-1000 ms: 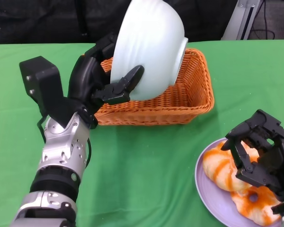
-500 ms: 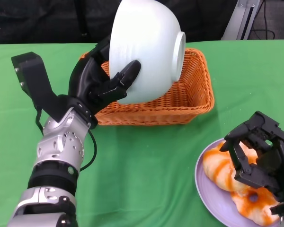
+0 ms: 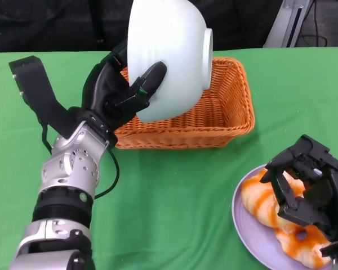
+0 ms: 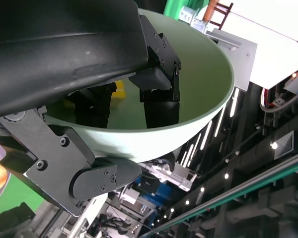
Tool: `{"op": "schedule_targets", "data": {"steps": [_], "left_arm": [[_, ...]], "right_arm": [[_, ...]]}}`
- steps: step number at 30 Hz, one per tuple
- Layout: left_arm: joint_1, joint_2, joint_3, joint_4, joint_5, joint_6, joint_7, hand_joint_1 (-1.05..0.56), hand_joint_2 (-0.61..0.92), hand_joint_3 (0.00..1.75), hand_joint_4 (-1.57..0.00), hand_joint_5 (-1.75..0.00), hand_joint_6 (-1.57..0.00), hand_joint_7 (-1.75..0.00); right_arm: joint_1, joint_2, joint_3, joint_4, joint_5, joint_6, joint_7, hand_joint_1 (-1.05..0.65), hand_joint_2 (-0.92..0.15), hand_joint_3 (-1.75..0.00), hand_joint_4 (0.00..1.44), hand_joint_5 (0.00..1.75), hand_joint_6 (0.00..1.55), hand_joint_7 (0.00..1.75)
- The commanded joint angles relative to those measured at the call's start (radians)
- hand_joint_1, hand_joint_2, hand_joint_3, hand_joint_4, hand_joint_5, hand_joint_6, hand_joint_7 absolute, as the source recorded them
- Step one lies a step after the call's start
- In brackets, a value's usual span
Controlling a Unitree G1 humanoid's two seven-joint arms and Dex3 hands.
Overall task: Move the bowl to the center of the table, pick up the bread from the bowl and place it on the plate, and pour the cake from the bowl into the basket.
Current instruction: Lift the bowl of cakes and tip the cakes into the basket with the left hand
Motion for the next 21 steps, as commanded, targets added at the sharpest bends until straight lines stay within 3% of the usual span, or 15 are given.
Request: {"op": "schedule_targets", "data": {"steps": [1, 21], "left_arm": [[-0.052, 0.006, 0.012, -0.021, -0.016, 0.006, 0.008, -0.04, 0.49, 1.28, -0.78, -1.65, -0.83, -1.49], [-0.113, 0.014, 0.074, 0.056, -0.096, 0.124, -0.070, -0.11, 0.58, 1.25, -0.79, -1.68, -0.80, -1.56]], "right_arm": [[-0.006, -0.007, -0.001, 0.001, -0.002, -0.016, -0.003, -0.02, -0.60, -1.05, 0.75, 1.63, 0.66, 1.33], [-0.017, -0.007, 0.002, 0.017, 0.003, -0.024, 0.008, -0.01, -0.59, -1.05, 0.77, 1.63, 0.67, 1.34]]}}
